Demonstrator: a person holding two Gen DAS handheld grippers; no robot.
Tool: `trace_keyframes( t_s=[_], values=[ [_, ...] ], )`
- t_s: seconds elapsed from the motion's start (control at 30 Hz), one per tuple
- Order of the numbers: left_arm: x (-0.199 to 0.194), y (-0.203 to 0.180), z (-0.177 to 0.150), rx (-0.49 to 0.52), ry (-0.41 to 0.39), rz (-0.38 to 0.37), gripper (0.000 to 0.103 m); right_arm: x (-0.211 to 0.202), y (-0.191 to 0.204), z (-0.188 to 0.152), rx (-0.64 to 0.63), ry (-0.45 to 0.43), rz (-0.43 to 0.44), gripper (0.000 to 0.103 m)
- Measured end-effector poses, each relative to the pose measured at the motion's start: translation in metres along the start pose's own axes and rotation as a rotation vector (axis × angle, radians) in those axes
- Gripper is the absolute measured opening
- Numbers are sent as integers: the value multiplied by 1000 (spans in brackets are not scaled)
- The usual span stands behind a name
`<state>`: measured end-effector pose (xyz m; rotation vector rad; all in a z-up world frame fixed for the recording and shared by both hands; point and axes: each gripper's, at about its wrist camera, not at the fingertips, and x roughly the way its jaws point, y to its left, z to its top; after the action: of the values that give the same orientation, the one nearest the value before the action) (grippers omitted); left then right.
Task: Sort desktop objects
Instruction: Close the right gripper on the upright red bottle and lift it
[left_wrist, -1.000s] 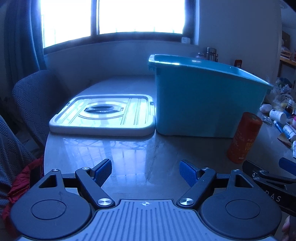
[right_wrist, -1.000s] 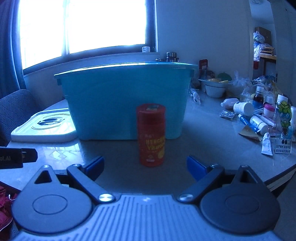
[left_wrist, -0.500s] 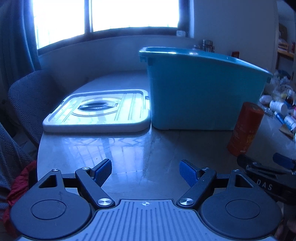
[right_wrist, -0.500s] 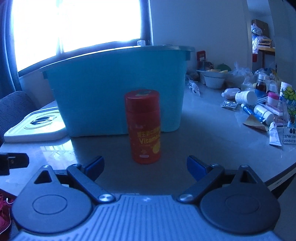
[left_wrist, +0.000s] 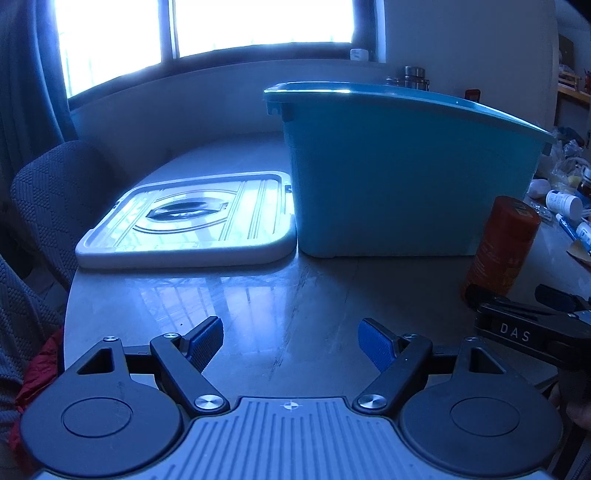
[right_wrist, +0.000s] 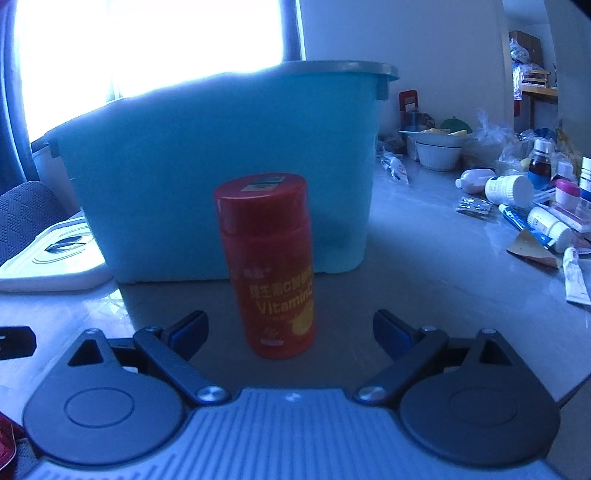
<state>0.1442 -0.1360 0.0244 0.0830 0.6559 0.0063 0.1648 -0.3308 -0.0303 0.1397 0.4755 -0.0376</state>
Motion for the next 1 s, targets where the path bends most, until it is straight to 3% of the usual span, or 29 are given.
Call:
trace_keyframes(
  t_s=[0.93, 1.0],
  values=[
    [9, 4, 6, -32, 19, 33, 82, 32, 11, 7, -53, -17, -9, 96],
    [10, 5, 6, -33, 22, 35, 82, 34, 12, 7, -56, -12, 0, 90]
  ],
)
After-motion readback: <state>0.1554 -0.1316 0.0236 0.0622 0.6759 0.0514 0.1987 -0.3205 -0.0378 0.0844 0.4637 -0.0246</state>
